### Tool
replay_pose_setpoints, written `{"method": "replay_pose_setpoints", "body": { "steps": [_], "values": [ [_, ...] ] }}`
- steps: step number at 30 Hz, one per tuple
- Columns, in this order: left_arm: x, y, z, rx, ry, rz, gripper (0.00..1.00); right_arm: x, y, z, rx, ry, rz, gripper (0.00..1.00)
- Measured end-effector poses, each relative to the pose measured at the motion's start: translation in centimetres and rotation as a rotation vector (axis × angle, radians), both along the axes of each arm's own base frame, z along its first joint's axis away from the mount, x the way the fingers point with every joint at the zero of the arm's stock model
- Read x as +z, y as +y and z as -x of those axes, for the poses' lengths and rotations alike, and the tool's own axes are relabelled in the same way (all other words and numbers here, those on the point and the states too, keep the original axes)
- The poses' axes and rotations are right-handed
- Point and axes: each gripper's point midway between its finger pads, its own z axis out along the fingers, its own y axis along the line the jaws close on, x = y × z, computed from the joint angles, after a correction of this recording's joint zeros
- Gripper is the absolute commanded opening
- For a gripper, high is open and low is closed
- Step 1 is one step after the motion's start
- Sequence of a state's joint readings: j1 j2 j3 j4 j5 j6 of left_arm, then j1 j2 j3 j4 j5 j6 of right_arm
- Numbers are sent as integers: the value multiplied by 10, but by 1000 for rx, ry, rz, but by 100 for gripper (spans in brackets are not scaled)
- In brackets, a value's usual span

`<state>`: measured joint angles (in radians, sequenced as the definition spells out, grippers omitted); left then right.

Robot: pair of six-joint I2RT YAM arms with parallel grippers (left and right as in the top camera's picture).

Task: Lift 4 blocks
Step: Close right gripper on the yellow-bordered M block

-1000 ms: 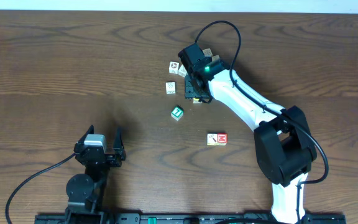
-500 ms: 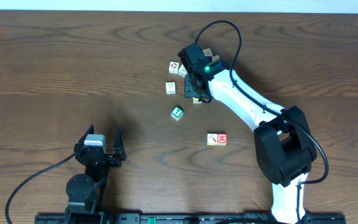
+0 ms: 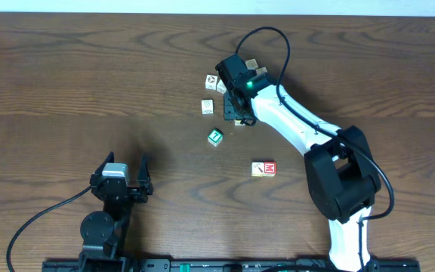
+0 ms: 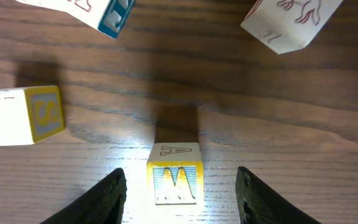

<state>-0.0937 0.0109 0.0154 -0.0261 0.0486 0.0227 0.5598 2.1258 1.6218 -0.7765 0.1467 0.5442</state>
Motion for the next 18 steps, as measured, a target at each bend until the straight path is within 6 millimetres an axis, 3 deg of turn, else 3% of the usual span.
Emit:
{"method": "replay_pose_setpoints", "body": {
  "steps": [18],
  "values": [
    [0,0,0,0,0,0,73,-6,-1,2,1,12,7,53]
  ]
}}
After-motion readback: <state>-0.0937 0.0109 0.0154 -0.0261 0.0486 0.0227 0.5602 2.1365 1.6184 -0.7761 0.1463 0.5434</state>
